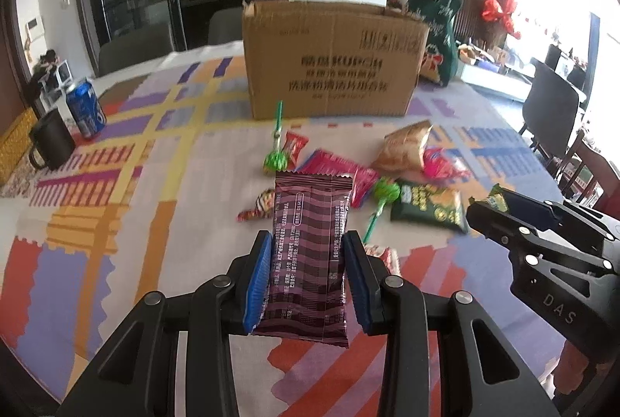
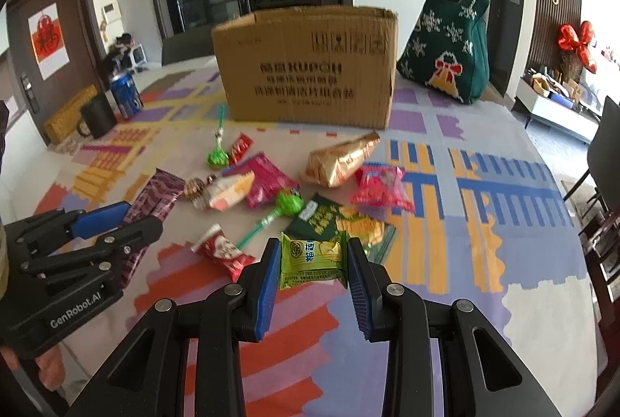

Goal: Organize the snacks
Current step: 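Carry both snacks into the cardboard box and open both tools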

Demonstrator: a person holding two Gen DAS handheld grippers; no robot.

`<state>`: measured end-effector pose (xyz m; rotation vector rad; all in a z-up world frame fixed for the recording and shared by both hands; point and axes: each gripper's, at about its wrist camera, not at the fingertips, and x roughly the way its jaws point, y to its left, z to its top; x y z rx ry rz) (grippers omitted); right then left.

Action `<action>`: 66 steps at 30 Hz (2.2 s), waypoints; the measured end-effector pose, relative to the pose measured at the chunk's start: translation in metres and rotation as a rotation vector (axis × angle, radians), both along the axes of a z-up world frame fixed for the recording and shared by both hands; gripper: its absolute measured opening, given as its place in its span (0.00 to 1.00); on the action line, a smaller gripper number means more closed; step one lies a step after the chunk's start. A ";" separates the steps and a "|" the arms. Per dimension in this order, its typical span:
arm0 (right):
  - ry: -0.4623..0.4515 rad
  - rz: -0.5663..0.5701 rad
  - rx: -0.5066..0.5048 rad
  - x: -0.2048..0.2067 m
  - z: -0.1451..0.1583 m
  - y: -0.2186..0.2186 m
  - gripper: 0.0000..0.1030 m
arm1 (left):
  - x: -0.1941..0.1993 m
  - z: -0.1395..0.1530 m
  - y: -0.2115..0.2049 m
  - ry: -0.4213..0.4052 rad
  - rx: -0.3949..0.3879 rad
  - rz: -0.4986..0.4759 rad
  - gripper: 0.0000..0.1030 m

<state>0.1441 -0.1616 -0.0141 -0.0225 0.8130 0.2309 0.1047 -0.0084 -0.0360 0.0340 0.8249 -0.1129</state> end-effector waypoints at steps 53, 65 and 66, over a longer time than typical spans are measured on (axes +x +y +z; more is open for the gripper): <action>-0.208 0.006 0.060 0.207 0.121 0.009 0.34 | 0.225 0.120 0.003 -0.151 -0.003 -0.085 0.36; -0.151 0.009 0.020 0.248 0.117 0.014 0.35 | 0.281 0.105 0.002 -0.040 0.021 -0.041 0.48; -0.145 0.005 0.015 0.251 0.116 0.014 0.37 | 0.281 0.106 0.003 -0.040 0.018 -0.035 0.54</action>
